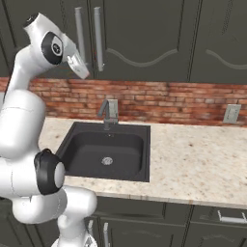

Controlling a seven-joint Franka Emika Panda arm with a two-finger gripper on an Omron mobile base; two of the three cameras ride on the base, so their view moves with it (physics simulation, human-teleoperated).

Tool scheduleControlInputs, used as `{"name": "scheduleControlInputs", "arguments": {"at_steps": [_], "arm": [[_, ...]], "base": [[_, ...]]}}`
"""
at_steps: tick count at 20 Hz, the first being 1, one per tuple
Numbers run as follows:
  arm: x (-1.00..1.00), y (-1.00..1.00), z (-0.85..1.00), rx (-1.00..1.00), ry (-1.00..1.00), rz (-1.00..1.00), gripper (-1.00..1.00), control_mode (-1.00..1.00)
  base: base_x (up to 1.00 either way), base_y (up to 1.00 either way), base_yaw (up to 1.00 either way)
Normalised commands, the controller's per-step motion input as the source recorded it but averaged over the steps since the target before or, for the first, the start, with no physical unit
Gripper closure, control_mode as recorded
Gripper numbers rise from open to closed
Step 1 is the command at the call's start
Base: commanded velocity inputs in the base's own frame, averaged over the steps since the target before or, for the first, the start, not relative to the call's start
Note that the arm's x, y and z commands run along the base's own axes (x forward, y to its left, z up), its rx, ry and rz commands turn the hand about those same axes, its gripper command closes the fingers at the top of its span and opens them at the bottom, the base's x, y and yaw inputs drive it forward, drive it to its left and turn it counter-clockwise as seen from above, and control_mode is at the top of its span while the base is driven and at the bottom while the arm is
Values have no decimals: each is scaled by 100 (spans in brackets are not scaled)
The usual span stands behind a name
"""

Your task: Pick the avocado and bread from the counter and place them on the plate. Then pick the jam from the cabinet and place it next to the plate. Lastly close the cabinet door.

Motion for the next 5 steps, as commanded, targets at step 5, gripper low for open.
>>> {"name": "scheduleControlInputs", "arguments": {"at_steps": [5], "arm": [[100, 100, -65, -11, 27, -23, -100, -100]], "base": [[0, 0, 0]]}}
